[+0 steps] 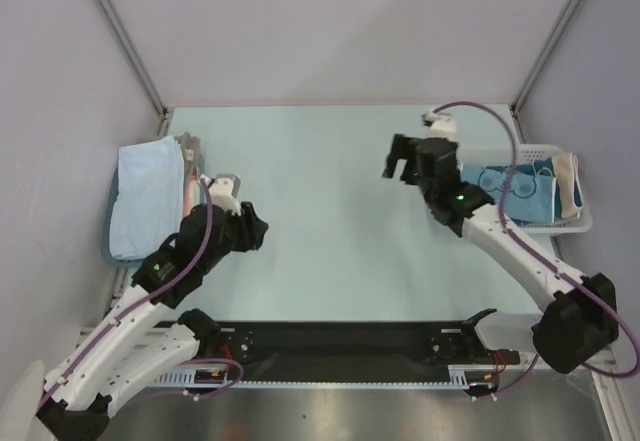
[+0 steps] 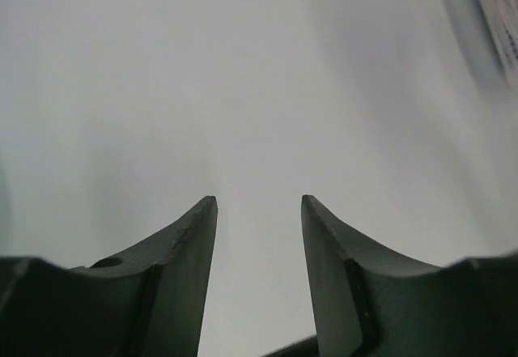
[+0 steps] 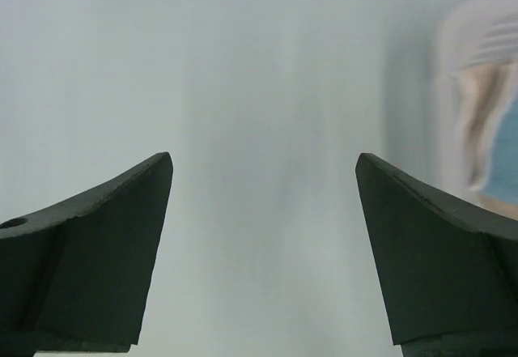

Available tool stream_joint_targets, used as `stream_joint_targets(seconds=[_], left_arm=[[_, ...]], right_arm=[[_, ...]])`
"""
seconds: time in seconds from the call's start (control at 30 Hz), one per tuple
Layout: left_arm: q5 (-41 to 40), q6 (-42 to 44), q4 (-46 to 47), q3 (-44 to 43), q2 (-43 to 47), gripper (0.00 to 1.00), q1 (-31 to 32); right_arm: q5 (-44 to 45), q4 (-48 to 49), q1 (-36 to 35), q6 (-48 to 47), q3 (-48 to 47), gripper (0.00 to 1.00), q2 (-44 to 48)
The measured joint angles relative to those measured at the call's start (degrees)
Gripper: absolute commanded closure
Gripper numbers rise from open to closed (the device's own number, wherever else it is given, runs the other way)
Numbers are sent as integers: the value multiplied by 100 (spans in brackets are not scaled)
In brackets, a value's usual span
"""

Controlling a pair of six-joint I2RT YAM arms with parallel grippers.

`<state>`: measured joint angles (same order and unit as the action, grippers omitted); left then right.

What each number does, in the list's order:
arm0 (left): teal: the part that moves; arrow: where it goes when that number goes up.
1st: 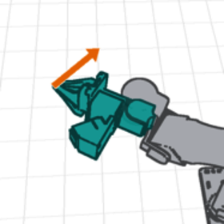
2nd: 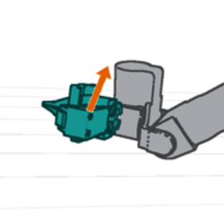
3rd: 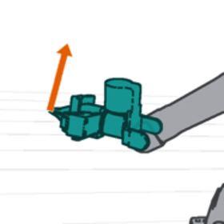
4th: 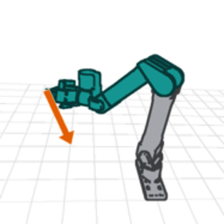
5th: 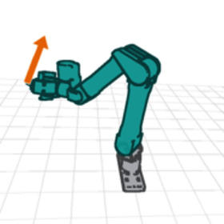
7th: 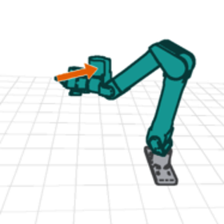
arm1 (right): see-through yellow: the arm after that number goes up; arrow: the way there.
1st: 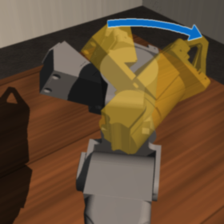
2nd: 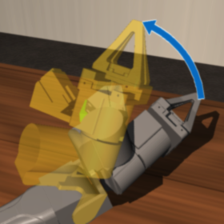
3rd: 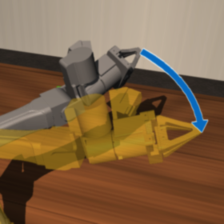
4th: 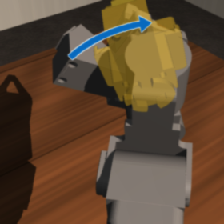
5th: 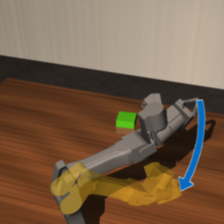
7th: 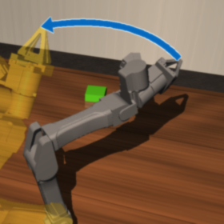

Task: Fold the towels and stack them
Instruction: Grab crumpled towel

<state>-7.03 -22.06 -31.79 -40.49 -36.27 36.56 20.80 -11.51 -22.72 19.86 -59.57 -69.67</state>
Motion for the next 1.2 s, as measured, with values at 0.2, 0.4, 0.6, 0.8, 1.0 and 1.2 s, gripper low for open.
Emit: stream_joint_targets(seconds=[0.2,0.4,0.6,0.8,1.0,1.2], left_arm=[[-1399,-743,-245,-1102,-1185,52,-1108],[-2184,-1405,-181,-1390,-1993,51,-2555],[-2549,-1906,-118,-1394,-2811,48,-3663],[-2553,-2098,205,-1515,-4030,48,-4592],[-2371,-2210,358,-1908,-5163,81,-4706],[-2249,-2144,295,-2208,-5180,100,-4741]], right_arm=[[-219,551,-1423,251,459,0,-990],[-540,678,-1928,291,787,0,-1600],[-885,940,-2009,234,962,0,-1639],[-986,1174,-1952,210,1279,0,-1429],[-1108,1279,-1902,210,1394,0,-1360],[-1141,1340,-1888,210,1456,0,-1169]])
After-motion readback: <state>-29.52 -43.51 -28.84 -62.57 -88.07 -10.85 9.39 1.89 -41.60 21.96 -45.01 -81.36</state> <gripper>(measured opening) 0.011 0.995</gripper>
